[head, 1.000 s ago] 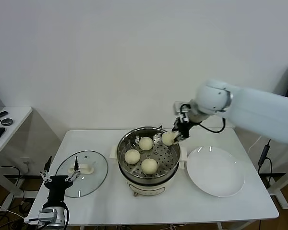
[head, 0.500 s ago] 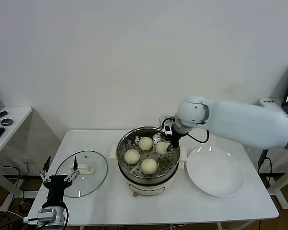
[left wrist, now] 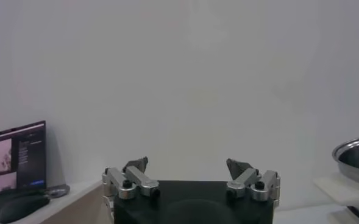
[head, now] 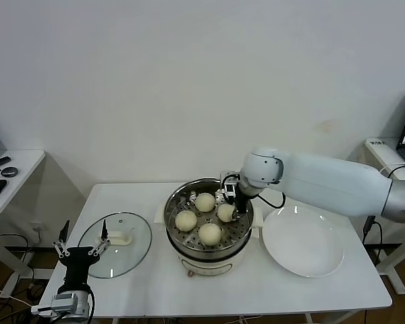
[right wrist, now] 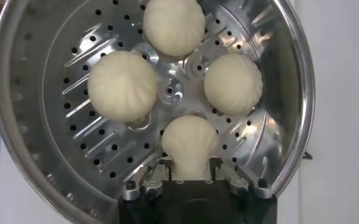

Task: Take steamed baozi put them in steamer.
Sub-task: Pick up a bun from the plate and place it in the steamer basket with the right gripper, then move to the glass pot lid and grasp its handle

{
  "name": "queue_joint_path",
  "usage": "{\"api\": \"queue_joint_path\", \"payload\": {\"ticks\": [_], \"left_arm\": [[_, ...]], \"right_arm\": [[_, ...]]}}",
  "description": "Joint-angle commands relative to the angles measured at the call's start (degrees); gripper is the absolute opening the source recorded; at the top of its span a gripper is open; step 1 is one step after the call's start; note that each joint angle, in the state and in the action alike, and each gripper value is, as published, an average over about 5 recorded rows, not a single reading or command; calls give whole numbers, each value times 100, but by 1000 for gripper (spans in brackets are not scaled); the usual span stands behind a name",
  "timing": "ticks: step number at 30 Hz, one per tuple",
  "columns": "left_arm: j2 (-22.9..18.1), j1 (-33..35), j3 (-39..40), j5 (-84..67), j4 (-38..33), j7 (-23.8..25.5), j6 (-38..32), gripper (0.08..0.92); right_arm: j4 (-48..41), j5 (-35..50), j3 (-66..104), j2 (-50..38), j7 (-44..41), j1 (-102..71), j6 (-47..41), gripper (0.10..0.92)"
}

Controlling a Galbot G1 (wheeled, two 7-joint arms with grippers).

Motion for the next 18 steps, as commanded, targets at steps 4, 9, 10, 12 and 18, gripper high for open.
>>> {"api": "queue_joint_path", "payload": {"ticks": [4,9,10,12,18], "left_arm": [[16,0,-9,-3,-32,-1,6,823],[27,-1,-21,-20,-41,-2,6,823],[27,0,-23,-30,-43,-4,3,823],[26,3,-36,-63,-52,-8,-5,823],[38,39,-62,-250,-113,8,6,823]], "right_arm": [[232,179,345,-213,103,-11,-73,654],[734,439,793,-603,297,34,-98,788],[845,471,915,-700,388,0,-93,800],[1101,546,1221,-952,759,-176,-44,818],[1828,930,2676,-1913,3020,-1914,810,823]]}}
